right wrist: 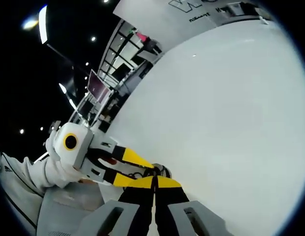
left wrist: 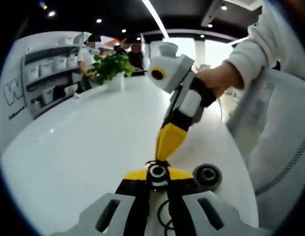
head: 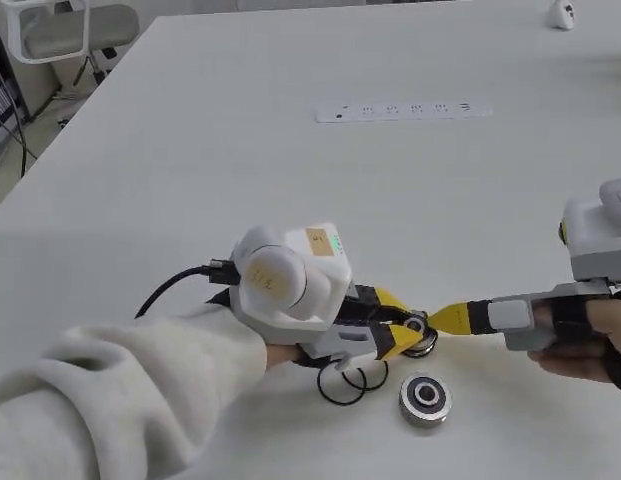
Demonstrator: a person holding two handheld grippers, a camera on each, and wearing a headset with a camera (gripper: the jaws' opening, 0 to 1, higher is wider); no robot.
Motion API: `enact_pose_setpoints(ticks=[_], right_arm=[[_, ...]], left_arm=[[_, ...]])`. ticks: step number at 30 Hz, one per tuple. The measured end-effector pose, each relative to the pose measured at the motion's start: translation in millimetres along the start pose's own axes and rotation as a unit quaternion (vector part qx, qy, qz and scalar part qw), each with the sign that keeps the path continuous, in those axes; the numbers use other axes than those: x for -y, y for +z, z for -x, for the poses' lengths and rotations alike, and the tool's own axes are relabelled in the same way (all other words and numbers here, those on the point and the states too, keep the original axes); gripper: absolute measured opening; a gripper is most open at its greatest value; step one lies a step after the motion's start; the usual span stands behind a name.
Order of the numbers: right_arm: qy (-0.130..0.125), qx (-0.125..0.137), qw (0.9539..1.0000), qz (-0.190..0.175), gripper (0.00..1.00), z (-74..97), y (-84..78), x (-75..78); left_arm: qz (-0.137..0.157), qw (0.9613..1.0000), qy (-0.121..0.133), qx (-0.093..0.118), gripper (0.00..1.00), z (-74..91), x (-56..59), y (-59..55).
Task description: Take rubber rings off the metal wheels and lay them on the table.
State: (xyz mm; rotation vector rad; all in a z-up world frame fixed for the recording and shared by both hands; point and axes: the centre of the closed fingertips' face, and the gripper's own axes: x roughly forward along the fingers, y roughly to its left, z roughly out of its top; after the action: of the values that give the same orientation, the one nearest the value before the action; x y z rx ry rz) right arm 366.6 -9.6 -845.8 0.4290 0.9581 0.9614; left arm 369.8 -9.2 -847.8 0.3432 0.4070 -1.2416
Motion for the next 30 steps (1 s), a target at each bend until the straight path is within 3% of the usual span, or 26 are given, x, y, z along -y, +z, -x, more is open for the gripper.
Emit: enact_pose_setpoints(ticks=[15,18,19,24,30], right_arm=[[0.015,-0.002,0.9998,0.012,0.00,-3.8,0.3,-7.4],[0.034,0.011,0.9992,0.020,0.00,-5.1,5.6,-14.9],[0.043,0.016,0.9989,0.006,0.00,-4.2,8.5,-20.0],[0.038,0.018,0.9990,0.017,0.00,-4.9,11.5,-21.5],[0.017,0.014,0.9996,0.016,0.00,-2.9,9.7,-11.8]], left_arm=[[-0.002,1.0000,0.000,0.000,0.13,0.0,0.2,0.2],[-0.003,1.0000,0.000,0.000,0.13,0.1,0.4,0.3],[-0.002,1.0000,0.000,0.000,0.13,0.0,0.6,0.5],[-0.004,1.0000,0.002,0.000,0.13,-0.7,0.7,1.0],[0.002,1.0000,0.003,0.004,0.14,-1.1,0.9,1.2]])
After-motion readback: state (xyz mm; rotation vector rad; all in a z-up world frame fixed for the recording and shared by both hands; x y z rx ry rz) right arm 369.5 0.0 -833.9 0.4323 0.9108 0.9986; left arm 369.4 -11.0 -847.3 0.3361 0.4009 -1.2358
